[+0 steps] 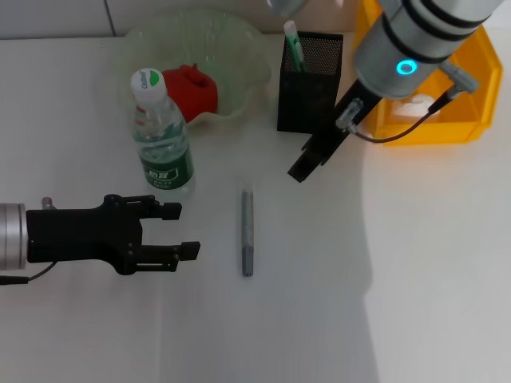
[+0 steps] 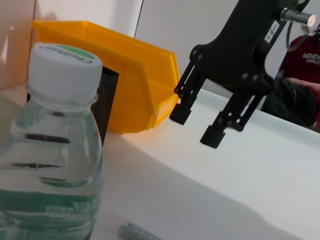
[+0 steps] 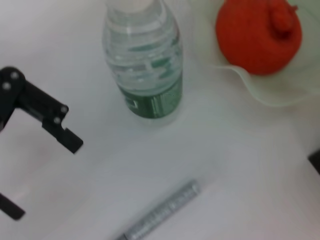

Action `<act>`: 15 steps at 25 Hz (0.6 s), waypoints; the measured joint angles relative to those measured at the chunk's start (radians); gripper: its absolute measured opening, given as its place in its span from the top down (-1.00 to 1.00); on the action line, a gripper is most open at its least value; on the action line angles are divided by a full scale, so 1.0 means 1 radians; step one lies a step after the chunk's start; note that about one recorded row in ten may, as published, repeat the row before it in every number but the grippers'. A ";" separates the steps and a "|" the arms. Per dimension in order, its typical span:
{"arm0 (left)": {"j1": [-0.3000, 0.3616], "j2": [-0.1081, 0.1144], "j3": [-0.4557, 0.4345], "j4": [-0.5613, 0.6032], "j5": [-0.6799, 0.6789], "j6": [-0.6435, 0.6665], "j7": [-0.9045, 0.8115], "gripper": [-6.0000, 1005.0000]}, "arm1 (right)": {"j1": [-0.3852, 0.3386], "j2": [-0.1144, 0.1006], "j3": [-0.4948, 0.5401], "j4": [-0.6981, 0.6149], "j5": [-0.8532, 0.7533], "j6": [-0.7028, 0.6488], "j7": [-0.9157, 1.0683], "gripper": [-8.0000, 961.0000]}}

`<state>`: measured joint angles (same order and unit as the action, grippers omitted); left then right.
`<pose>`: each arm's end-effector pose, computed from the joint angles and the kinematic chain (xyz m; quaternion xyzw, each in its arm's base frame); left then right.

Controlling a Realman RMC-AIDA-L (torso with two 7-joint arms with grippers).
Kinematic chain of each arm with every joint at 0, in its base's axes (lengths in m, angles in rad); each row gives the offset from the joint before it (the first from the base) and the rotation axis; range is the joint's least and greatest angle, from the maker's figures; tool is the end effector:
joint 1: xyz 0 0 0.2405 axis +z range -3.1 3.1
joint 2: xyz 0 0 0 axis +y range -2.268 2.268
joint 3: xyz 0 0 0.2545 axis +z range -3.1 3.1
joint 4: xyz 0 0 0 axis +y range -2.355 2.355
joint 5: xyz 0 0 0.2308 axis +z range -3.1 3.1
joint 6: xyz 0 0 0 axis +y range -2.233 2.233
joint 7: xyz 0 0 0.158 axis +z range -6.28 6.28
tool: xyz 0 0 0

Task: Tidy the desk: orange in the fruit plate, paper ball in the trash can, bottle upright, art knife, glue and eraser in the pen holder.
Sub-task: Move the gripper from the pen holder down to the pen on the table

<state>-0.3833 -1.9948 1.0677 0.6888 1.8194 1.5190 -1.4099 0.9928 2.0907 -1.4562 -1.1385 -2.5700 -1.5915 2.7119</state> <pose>-0.2957 0.3139 -0.0188 -0.9553 -0.2205 -0.1803 0.0789 0.0709 0.4011 -0.0519 -0.9319 0.2658 -0.2072 0.1341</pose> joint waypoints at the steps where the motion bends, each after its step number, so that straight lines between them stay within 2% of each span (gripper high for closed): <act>1: 0.001 0.000 0.000 0.000 0.000 -0.001 0.001 -0.54 | 0.003 0.001 -0.032 0.049 0.038 0.066 0.006 -0.28; 9: -0.003 0.001 -0.005 0.005 0.051 -0.008 -0.002 -0.54 | 0.032 0.001 -0.082 0.195 0.130 0.219 0.006 -0.28; 15: -0.006 0.001 -0.028 0.022 0.089 -0.010 -0.003 -0.54 | 0.080 0.002 -0.166 0.326 0.204 0.320 0.008 -0.28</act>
<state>-0.3898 -1.9941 1.0398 0.7104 1.9085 1.5088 -1.4125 1.0728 2.0924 -1.6225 -0.8121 -2.3657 -1.2713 2.7200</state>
